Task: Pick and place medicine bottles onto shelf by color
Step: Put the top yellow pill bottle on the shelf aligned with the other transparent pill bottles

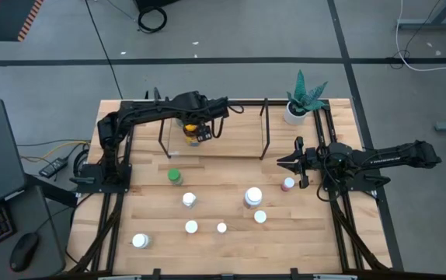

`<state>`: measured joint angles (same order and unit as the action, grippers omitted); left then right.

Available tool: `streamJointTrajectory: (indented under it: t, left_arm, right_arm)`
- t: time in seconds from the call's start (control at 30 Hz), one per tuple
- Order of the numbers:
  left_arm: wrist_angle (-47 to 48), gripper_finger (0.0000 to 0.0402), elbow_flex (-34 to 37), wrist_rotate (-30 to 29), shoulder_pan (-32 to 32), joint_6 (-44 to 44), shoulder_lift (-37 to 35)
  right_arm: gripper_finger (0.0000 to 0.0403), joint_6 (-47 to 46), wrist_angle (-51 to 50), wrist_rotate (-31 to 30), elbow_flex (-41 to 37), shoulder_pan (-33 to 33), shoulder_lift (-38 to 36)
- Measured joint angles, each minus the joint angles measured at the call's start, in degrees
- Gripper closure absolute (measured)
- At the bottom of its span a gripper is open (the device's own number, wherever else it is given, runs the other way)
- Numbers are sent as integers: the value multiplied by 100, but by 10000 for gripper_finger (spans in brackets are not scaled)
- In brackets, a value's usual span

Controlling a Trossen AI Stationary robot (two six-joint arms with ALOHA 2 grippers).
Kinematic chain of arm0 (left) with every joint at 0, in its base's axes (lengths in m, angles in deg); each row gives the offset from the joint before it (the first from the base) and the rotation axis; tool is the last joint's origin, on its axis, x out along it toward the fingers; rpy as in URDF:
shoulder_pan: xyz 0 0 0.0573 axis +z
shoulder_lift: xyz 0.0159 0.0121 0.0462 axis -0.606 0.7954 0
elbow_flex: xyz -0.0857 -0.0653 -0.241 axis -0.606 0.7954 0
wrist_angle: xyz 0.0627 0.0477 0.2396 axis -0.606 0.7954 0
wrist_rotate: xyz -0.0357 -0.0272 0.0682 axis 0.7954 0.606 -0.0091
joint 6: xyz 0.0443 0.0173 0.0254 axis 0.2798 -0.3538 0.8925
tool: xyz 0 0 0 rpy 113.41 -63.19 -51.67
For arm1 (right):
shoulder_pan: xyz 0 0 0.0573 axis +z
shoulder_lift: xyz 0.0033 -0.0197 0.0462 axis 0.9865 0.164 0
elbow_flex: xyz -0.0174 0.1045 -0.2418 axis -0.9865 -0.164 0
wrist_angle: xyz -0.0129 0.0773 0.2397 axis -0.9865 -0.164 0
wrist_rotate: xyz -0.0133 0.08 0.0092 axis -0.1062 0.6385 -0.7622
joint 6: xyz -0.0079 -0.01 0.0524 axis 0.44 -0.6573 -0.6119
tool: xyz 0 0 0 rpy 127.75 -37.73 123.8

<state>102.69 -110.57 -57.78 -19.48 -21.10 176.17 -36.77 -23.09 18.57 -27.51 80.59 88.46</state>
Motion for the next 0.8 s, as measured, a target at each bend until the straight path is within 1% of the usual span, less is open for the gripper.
streamJointTrajectory:
  t: [0.1,0.47,0.8]
  left_arm:
    - [197,36,0,-119,0,-132,0]
    - [900,36,0,-117,4,-431,0]
    - [1064,36,2,-117,4,-476,0]
  right_arm:
    - [341,0,0,-1,0,-2,0]
    - [341,0,0,-2,0,-2,0]
    - [341,0,0,-2,0,0,0]
